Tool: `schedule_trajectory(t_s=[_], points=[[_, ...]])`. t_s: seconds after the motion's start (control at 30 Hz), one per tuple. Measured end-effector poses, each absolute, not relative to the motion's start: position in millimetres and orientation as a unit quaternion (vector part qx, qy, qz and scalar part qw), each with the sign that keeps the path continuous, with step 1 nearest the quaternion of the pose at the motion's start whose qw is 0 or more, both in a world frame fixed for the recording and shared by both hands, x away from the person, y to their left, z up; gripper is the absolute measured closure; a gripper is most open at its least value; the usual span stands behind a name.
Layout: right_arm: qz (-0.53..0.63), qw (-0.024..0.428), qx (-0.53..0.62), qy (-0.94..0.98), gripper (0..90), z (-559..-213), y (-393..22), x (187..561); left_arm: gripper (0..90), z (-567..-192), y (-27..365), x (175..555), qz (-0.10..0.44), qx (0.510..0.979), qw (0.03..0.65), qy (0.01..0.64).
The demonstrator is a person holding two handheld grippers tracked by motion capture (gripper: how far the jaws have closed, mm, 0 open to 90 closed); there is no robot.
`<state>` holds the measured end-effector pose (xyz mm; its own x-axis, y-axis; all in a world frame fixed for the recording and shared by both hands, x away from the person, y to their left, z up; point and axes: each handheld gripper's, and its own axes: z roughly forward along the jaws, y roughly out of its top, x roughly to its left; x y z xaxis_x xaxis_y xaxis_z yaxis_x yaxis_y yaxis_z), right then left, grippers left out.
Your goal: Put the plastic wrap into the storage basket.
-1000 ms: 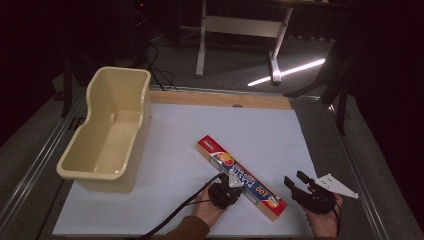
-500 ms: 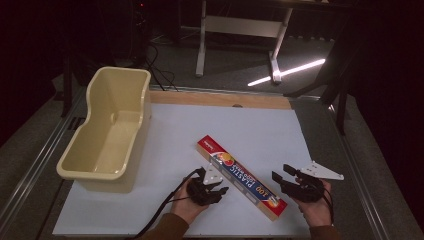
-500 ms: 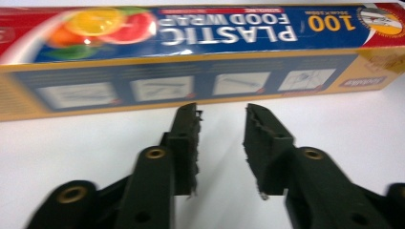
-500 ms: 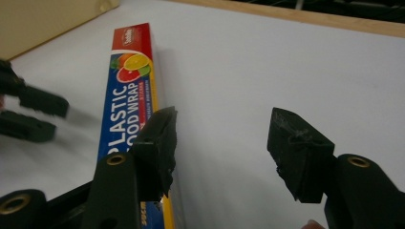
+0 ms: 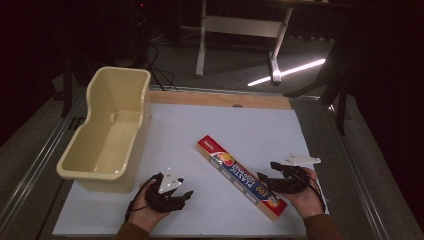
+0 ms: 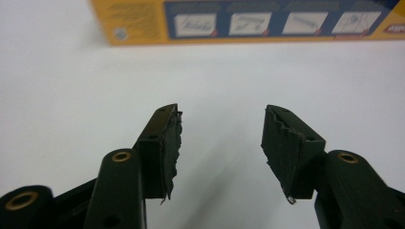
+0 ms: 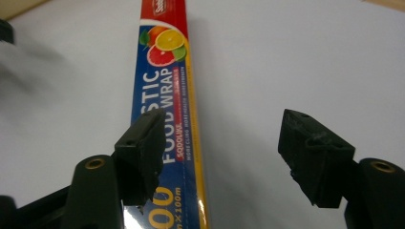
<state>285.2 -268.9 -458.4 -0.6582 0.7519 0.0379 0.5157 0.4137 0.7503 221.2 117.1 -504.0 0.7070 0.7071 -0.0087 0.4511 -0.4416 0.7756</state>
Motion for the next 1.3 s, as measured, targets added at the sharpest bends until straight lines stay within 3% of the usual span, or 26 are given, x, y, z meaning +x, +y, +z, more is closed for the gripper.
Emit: schedule_trajectory(t_s=[0.23,0.87,1.13,1.3], points=[[0.334,0.139,0.361,0.860,31.5,-447.6,-247.4,298.5,38.8,-507.6,146.8,198.9,0.161,0.831,0.402,0.349],[0.199,0.098,0.310,0.924,29.3,-446.5,-181.9,333.1,39.2,-501.8,189.9,175.0,0.202,0.793,0.433,0.378],[0.154,0.078,0.297,0.939,24.6,-458.6,-164.2,344.2,39.0,-497.2,200.4,171.4,0.223,0.781,0.437,0.387],[0.126,0.069,0.285,0.948,27.0,-469.0,-153.8,351.1,39.0,-496.2,208.4,170.8,0.222,0.773,0.439,0.399]])
